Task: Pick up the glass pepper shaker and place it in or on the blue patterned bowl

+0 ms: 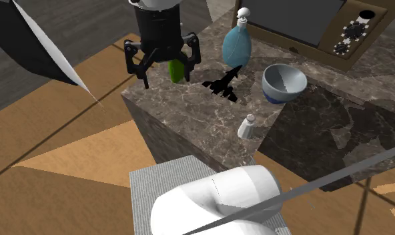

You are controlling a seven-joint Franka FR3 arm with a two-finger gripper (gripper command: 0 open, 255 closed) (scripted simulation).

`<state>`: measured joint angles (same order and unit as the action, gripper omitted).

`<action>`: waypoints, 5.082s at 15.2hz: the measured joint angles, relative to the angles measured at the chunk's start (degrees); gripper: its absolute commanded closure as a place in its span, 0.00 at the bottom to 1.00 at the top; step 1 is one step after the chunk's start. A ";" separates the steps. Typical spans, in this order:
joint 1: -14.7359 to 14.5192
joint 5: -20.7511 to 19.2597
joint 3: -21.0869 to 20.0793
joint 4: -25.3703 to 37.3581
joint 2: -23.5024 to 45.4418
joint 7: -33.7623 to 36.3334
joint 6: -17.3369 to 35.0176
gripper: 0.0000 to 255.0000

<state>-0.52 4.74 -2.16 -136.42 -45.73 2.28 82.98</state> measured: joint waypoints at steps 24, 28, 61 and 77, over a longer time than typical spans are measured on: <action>10.67 -27.77 34.72 -26.11 -8.31 -37.05 29.46 0.00; 10.80 -30.81 40.18 -26.43 -4.04 -40.84 35.40 0.00; 10.56 -29.70 38.70 -24.98 -5.56 -40.67 32.55 1.00; 8.91 -24.73 33.03 -14.68 -8.50 -40.44 19.48 1.00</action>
<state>8.39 -19.99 30.87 -151.11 -54.23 -38.16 102.46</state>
